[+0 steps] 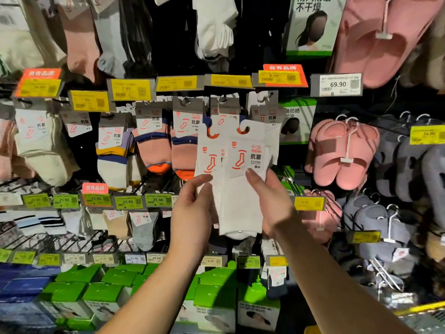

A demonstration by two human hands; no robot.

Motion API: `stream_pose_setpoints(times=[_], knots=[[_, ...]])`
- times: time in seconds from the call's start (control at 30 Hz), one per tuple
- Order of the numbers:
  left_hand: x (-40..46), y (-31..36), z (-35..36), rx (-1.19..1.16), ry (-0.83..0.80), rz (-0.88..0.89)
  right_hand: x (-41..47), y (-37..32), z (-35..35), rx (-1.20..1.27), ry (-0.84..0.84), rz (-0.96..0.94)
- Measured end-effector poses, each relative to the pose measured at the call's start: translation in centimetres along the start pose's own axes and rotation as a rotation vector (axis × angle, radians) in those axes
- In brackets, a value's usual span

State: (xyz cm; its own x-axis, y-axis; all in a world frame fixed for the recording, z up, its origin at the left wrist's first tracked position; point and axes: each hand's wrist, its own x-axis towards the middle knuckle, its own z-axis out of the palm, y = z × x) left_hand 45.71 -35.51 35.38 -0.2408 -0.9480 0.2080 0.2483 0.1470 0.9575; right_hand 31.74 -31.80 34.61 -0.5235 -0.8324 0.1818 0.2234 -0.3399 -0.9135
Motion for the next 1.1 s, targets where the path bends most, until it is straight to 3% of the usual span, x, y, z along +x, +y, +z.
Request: stream_pose_setpoints(times=[0.17, 0.5, 0.7, 0.97, 1.1], knots=[[0.6, 0.3, -0.7, 0.024, 0.086, 0.099, 1.9, -2.3, -2.7, -0.005, 0.107, -0.011], [1.1, 0.5, -0.3, -0.209, 0.046, -0.031, 7.6, -5.9, -4.5, -0.300, 0.158, -0.137], [1.5, 0.7, 0.2, -0.378, 0.044, -0.113, 11.7, -5.5, -5.5, -0.426, 0.198, -0.115], [2.3, 0.2, 0.1, -0.451, 0.000, -0.283, 15.4, -5.0, -6.1, -0.970, 0.293, 0.032], [2.6, -0.2, 0.3, -0.434, -0.009, -0.346, 16.6, -4.6, -6.6, -1.033, 0.304, 0.101]])
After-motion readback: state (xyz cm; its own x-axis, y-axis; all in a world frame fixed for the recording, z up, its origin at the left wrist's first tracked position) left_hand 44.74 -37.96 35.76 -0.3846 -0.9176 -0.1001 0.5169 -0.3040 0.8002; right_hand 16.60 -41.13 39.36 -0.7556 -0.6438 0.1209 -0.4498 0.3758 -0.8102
